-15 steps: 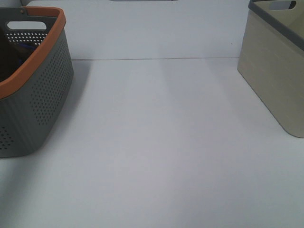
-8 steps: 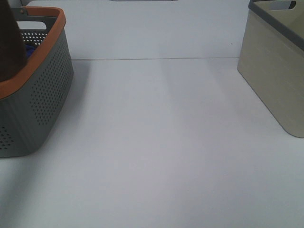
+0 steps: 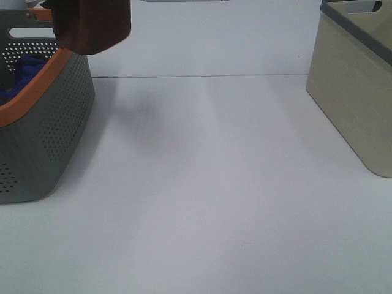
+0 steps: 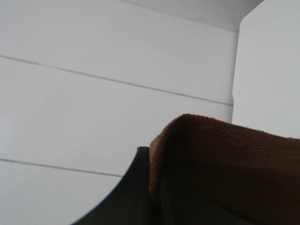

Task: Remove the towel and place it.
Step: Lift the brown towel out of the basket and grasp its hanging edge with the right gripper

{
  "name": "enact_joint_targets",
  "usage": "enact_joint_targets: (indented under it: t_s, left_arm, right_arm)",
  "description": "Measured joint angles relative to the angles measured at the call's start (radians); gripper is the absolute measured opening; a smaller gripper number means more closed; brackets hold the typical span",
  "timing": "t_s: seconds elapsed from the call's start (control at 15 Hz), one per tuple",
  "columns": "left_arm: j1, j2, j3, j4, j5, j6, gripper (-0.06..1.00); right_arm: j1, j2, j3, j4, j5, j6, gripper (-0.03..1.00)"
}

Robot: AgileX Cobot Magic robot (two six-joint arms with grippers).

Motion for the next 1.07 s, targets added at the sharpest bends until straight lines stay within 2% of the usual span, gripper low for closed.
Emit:
enact_joint_targets:
  t_s: [0.2, 0.33, 0.4, 0.6, 0.67, 0.73, 0.93, 1.0, 1.07]
  left_arm:
    - [-0.077, 0.030, 0.000, -0.002, 0.073, 0.000, 0.00]
    - [-0.124, 0.064, 0.000, 0.000, 0.092, 0.017, 0.00]
    - [-0.164, 0.072, 0.000, 0.000, 0.094, 0.050, 0.00]
    - [-0.237, 0.081, 0.000, -0.001, 0.107, 0.071, 0.00]
    - [-0.249, 0.089, 0.000, -0.002, 0.114, 0.071, 0.00]
    - [-0.253, 0.094, 0.000, -0.002, 0.117, 0.072, 0.00]
    - [-0.281, 0.123, 0.000, -0.002, 0.161, 0.107, 0.00]
    - [-0.296, 0.136, 0.000, -0.002, 0.187, 0.138, 0.00]
    - [-0.317, 0.168, 0.000, -0.004, 0.203, 0.182, 0.00]
  right_arm:
    - [0.000, 0.000, 0.000, 0.018, -0.005, 0.000, 0.74]
    - [0.000, 0.023, -0.016, 0.090, -0.051, -0.031, 0.74]
    - [0.000, 0.084, -0.030, 0.205, -0.146, -0.119, 0.74]
    - [0.000, 0.273, -0.035, 0.458, -0.273, -0.414, 0.74]
    - [0.000, 0.347, -0.035, 0.552, -0.296, -0.536, 0.74]
    - [0.000, 0.376, -0.035, 0.597, -0.304, -0.586, 0.74]
    - [0.000, 0.573, -0.035, 0.877, -0.361, -0.930, 0.74]
    - [0.000, 0.633, -0.035, 0.989, -0.369, -1.033, 0.74]
    - [0.000, 0.754, -0.035, 1.180, -0.365, -1.236, 0.74]
